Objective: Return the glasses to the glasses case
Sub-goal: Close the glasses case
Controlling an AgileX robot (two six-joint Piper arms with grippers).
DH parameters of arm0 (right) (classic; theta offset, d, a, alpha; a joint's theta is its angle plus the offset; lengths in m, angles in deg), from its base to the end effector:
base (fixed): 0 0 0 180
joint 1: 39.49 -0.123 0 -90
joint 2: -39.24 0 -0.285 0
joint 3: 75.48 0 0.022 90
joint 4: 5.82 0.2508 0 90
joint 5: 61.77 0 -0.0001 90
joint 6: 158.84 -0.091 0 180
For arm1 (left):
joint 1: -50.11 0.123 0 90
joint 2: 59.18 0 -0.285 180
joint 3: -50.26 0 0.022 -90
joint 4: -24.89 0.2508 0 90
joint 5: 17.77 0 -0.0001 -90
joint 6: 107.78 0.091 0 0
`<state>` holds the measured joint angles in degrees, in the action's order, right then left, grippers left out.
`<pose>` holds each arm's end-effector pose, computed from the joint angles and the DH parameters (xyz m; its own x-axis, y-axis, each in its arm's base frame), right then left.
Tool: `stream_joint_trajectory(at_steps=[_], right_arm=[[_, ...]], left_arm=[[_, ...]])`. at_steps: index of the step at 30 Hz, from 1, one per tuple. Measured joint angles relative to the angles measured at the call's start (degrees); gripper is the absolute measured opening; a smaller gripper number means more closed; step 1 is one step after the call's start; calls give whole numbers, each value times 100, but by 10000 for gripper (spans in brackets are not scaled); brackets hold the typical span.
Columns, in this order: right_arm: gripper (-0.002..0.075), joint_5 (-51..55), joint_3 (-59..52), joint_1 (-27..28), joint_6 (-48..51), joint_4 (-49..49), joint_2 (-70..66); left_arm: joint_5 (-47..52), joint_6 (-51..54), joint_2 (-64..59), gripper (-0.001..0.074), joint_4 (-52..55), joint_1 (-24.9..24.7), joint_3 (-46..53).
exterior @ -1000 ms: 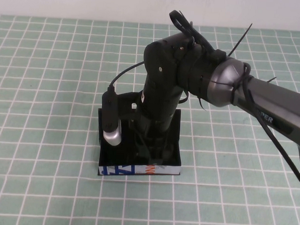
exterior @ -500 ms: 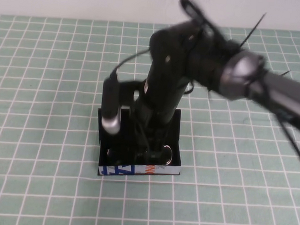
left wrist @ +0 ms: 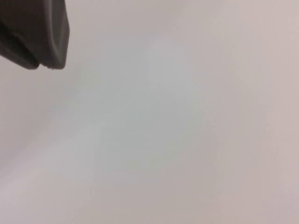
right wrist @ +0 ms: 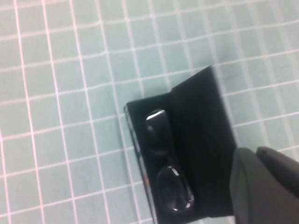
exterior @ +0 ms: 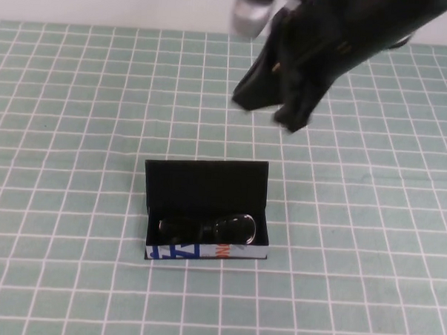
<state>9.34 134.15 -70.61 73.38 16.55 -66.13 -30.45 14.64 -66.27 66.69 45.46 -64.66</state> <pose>0.2923 0.2148 0.4109 -0.0401 -0.7898 -0.6121 -0.9629 0.1942 -0.1876 0.0280 -0.0156 0.2972 0.3796 -0.3125 -0.8708 0.3310 0.9248 -0.1875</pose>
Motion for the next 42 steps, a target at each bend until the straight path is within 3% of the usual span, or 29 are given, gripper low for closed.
stream_joint_trajectory(at_steps=[6,9,13,21,25,28,30,35,39,42], right_arm=[[-11,-197,0,431,-345,204,571],[-11,-277,0,610,-497,204,748],[-11,-274,0,663,-557,204,883],[-11,-274,0,663,-572,204,991],[-11,-274,0,663,-572,204,991],[-11,-274,0,663,-572,213,991],[-11,-274,0,663,-572,213,991],[-11,-274,0,663,-572,225,991],[-11,-263,0,674,-572,315,979],[-11,-263,0,671,-577,444,971]], left_arm=[[-692,-3235,-737,-2,4310,0,-1457],[-1620,-3855,-1420,-2,5475,14,-2081],[-2262,-3562,-2346,-2,5929,92,-2444],[-824,-3390,-2450,-2,6061,117,-3072],[68,-1153,-2056,-2,5985,117,-3271],[1515,79,-2032,-2,5930,117,-3256],[2885,329,-2089,-2,5429,117,-3226],[7022,958,-2265,-2,2272,117,-3188],[7576,2493,-2350,-2,-467,27,-2849],[7564,4531,-2516,-2,-2535,-91,-2727]])
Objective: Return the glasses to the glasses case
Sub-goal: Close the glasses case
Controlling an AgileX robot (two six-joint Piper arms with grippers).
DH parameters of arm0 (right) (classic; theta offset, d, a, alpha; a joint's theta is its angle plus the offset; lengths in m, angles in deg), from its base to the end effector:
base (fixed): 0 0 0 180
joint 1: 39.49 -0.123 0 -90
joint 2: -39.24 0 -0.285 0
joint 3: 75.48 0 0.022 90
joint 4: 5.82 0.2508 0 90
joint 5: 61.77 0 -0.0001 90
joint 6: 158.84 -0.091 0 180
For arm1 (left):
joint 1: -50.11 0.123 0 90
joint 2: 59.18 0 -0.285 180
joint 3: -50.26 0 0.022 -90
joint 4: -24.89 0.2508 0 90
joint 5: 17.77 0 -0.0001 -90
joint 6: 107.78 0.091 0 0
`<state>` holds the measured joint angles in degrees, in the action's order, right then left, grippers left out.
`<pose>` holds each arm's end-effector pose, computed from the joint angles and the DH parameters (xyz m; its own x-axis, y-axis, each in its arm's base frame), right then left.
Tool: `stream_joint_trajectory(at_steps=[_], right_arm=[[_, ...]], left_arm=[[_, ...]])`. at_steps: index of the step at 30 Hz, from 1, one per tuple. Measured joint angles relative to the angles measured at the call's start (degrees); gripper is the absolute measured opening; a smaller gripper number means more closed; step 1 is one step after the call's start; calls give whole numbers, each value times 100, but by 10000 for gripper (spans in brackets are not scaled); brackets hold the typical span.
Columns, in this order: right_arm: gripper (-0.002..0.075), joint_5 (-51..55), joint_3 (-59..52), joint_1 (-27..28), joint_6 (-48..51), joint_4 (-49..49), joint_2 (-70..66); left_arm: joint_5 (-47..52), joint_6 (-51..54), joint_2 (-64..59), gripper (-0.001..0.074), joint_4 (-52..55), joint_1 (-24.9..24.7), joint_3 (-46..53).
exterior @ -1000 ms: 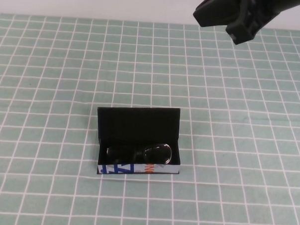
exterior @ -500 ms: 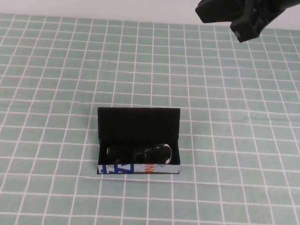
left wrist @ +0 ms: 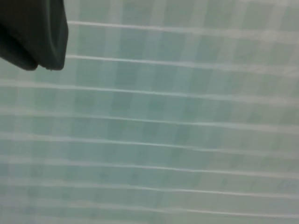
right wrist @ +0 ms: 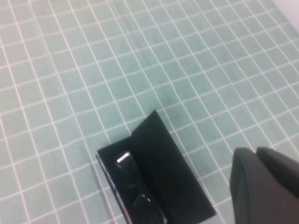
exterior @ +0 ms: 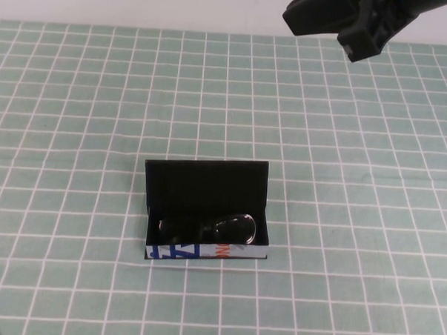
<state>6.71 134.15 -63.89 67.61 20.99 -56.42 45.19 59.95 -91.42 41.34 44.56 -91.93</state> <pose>0.2660 0.1626 0.4731 -0.1088 -0.6345 -0.7652 -0.8918 0.4024 -0.2068 0.0545 0.0178 0.3223 -0.6567 -0.0146 -0.7540 -0.1463 0.9833 0.1084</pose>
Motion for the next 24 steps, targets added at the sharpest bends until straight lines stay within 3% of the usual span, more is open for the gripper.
stream_joint_trajectory(at_steps=[4,11,17,24], right_arm=[[-11,0,0,0,0,57,-12],[-11,8,0,0,-10,134,-109],[-11,-43,0,0,-10,954,-488],[-11,-192,0,0,-10,1221,-1272]], left_arm=[[-398,1613,-130,-2,-1684,-49,-2],[-2070,2033,-181,-2,-3356,-63,-2],[-1513,3807,-967,-2,-5006,-63,-2],[-1235,5010,-2207,-2,-6238,-63,26]])
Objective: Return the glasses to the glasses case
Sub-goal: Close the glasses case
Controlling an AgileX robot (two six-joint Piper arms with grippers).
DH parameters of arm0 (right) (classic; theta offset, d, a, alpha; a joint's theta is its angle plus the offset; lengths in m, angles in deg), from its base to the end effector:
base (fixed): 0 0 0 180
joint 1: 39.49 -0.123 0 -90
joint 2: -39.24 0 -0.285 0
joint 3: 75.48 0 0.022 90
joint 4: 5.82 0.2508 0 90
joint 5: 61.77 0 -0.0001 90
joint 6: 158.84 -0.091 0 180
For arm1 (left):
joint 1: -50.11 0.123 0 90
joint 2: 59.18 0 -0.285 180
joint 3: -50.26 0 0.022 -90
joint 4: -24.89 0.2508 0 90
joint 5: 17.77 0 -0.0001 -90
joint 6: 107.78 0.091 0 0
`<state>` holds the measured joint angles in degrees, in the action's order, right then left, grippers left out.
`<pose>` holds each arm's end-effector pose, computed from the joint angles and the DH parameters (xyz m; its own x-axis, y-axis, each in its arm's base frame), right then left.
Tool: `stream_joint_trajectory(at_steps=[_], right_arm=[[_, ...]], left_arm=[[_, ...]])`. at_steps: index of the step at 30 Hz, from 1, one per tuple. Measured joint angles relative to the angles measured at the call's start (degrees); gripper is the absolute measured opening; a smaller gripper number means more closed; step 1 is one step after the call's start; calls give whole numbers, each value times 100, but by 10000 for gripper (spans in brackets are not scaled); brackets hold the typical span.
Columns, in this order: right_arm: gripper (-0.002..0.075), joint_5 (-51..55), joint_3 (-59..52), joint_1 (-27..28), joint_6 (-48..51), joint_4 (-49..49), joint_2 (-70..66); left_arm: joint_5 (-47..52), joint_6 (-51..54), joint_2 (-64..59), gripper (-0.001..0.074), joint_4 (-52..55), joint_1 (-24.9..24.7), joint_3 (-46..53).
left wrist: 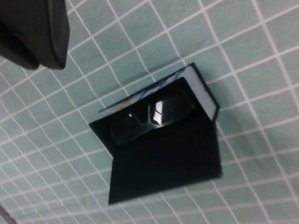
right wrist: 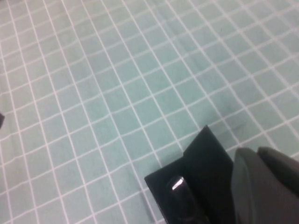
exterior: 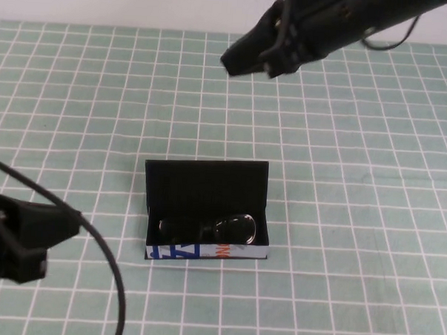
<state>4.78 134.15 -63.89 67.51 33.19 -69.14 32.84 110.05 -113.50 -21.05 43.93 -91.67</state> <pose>0.3240 0.2047 0.4074 -0.2859 -0.5572 -0.7796 -0.9268 0.3676 0.0772 0.1346 -0.0655 0.3147 -0.6319 0.1351 -0.7632 0.5478 0.7745 -0.3164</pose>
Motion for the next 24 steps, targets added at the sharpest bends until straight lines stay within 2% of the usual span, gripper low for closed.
stream_joint_trajectory(at_steps=[8,12,19,24], right_arm=[[-11,-204,0,0,-6,172,-843],[-11,-321,0,0,-6,278,-1056],[-11,-709,0,0,-6,474,-1342],[-11,-1082,0,0,-6,336,-1577]], left_arm=[[-911,1578,-664,-2,-1640,-77,1064],[-1327,2692,-1144,-2,-2674,-554,1540],[-2551,4361,-2530,-2,-4527,-1672,1585],[-2787,5134,-3461,-2,-5123,-1857,1328]])
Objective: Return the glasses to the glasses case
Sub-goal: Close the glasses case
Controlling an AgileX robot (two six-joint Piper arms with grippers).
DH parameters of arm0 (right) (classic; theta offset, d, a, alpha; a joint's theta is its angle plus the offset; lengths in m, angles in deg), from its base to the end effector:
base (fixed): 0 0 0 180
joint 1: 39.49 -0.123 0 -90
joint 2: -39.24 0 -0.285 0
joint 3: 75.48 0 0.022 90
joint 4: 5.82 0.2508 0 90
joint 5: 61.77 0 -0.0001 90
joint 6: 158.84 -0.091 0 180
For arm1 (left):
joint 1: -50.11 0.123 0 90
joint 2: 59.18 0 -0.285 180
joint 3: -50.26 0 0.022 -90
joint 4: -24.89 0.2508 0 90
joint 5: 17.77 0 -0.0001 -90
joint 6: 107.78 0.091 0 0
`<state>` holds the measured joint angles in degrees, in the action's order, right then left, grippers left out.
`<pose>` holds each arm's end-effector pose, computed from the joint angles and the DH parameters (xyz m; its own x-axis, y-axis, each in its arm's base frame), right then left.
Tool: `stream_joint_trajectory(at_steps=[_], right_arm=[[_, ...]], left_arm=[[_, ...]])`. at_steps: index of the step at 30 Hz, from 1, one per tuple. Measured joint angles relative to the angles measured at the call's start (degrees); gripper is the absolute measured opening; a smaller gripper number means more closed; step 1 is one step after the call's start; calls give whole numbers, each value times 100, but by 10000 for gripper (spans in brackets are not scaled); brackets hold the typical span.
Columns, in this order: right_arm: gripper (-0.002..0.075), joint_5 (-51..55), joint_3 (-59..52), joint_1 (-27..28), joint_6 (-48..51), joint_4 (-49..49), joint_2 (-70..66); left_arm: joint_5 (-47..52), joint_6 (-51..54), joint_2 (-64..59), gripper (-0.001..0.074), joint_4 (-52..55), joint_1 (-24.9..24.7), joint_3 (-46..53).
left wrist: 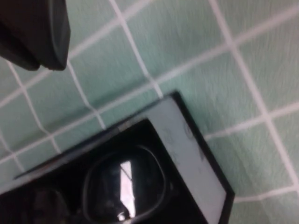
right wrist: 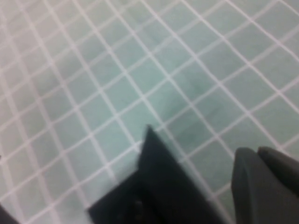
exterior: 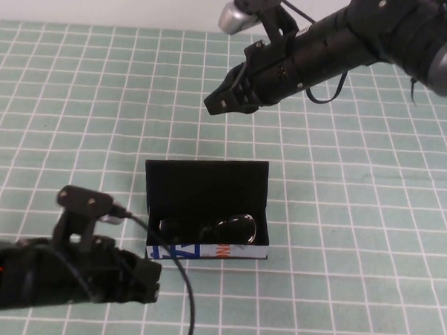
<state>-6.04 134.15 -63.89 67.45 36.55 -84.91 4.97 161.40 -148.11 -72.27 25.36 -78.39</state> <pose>0.3965 0.2355 0.3016 -0.4617 -0.5079 -0.7272 -0.8547 0.4741 0.2115 0.1932 -0.1276 0.1674 -0.7527 0.1954 -0.6287 0.5164 0.7675 -0.3798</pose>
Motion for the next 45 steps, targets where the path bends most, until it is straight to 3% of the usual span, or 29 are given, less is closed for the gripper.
stream_joint_trajectory(at_steps=[11,22,32,45], right_arm=[[-11,-377,0,0,0,-470,-551],[-11,140,0,0,12,-483,-820],[-11,1256,0,0,85,-187,-828],[-11,1349,9,-58,-152,-64,-1044]], left_arm=[[119,341,-1231,-2,-116,-27,-1023],[130,377,-1329,-2,-135,-36,-1087],[130,449,-1329,-2,-143,-36,-1087],[108,472,-1329,-2,-143,-36,-1087]])
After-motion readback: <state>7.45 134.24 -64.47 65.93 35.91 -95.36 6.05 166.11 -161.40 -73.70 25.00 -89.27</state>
